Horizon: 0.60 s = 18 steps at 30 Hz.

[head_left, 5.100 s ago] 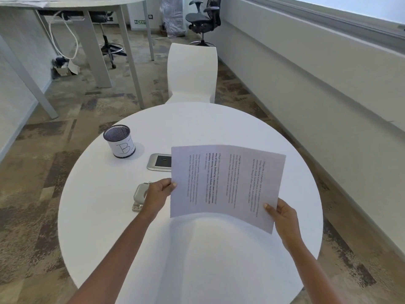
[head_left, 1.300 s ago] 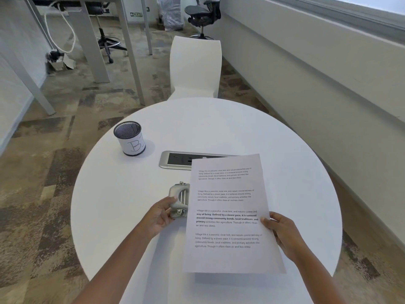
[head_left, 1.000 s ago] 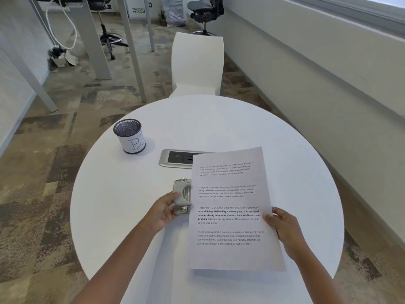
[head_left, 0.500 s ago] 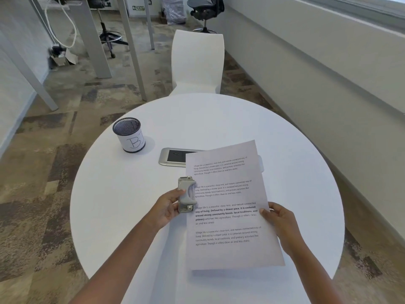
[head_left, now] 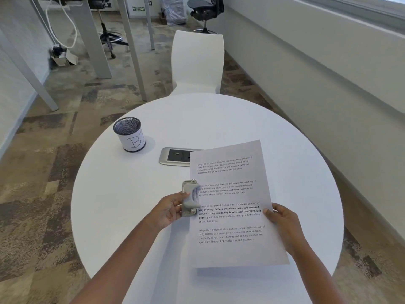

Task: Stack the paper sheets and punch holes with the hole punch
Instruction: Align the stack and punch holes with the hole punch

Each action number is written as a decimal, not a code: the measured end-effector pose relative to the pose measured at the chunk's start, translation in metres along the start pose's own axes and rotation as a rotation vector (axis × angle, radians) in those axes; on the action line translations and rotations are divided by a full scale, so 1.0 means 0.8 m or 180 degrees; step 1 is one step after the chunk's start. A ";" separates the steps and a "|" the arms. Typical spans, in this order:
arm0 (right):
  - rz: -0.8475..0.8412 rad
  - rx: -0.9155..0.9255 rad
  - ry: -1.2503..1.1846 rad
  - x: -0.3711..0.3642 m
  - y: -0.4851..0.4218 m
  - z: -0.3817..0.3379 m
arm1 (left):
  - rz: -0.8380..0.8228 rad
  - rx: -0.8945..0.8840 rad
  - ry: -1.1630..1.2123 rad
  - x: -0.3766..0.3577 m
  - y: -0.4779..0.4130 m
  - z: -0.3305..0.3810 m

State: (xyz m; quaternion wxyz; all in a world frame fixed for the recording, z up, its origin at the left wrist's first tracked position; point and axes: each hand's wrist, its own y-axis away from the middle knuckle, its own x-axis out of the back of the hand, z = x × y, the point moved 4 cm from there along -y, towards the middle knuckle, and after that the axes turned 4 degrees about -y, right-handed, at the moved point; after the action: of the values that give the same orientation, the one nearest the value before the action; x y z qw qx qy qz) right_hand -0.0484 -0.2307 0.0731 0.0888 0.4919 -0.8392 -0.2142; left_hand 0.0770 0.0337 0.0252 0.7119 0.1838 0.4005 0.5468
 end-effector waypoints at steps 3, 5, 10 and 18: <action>-0.0038 -0.0014 -0.0074 0.001 0.000 0.001 | 0.0013 0.0050 -0.0050 -0.001 0.000 -0.003; -0.0024 -0.0011 -0.0081 0.002 0.001 0.002 | 0.0012 0.0082 -0.0096 -0.001 0.000 -0.005; 0.0008 -0.0046 -0.0149 0.003 0.002 0.007 | 0.0053 0.0118 -0.0144 -0.002 0.000 -0.008; 0.0033 -0.0092 -0.0110 0.006 -0.002 0.012 | 0.0250 0.0012 -0.0196 -0.008 0.001 -0.004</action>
State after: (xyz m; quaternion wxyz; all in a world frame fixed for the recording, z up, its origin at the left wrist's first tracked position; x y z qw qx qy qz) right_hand -0.0530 -0.2330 0.0639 0.0825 0.4824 -0.8400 -0.2342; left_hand 0.0738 0.0274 0.0264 0.7016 0.2175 0.3718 0.5676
